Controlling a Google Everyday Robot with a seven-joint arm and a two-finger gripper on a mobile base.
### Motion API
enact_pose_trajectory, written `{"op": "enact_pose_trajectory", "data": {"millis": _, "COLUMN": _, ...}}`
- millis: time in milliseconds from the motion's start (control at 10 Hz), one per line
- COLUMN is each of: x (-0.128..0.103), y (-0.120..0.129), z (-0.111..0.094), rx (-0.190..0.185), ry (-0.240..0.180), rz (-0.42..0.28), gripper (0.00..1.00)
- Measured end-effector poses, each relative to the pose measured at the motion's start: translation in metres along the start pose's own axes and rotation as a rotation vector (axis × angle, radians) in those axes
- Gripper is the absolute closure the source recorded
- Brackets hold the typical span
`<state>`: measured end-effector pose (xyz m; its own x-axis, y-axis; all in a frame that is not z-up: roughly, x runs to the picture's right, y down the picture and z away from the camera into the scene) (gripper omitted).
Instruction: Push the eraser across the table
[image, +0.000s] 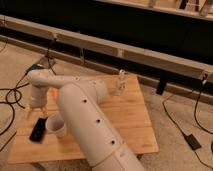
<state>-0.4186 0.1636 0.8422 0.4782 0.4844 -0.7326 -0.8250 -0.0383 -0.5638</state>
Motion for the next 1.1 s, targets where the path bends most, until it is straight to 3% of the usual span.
{"op": "enact_pose_trajectory", "data": {"millis": 200, "x": 0.002, "y": 0.003, "z": 0.000, "rx": 0.037, "ry": 0.011, "rz": -0.017, "gripper": 0.35}}
{"op": "enact_pose_trajectory", "data": {"millis": 500, "x": 0.009, "y": -0.007, "z": -0.010, "rx": 0.154, "ry": 0.001, "rz": -0.034, "gripper": 0.35}}
{"op": "enact_pose_trajectory", "data": {"millis": 800, "x": 0.016, "y": -0.006, "z": -0.018, "rx": 0.248, "ry": -0.029, "rz": -0.060, "gripper": 0.35}}
{"op": "enact_pose_trajectory", "data": {"millis": 1100, "x": 0.032, "y": -0.003, "z": -0.014, "rx": 0.288, "ry": -0.039, "rz": -0.068, "gripper": 0.35}}
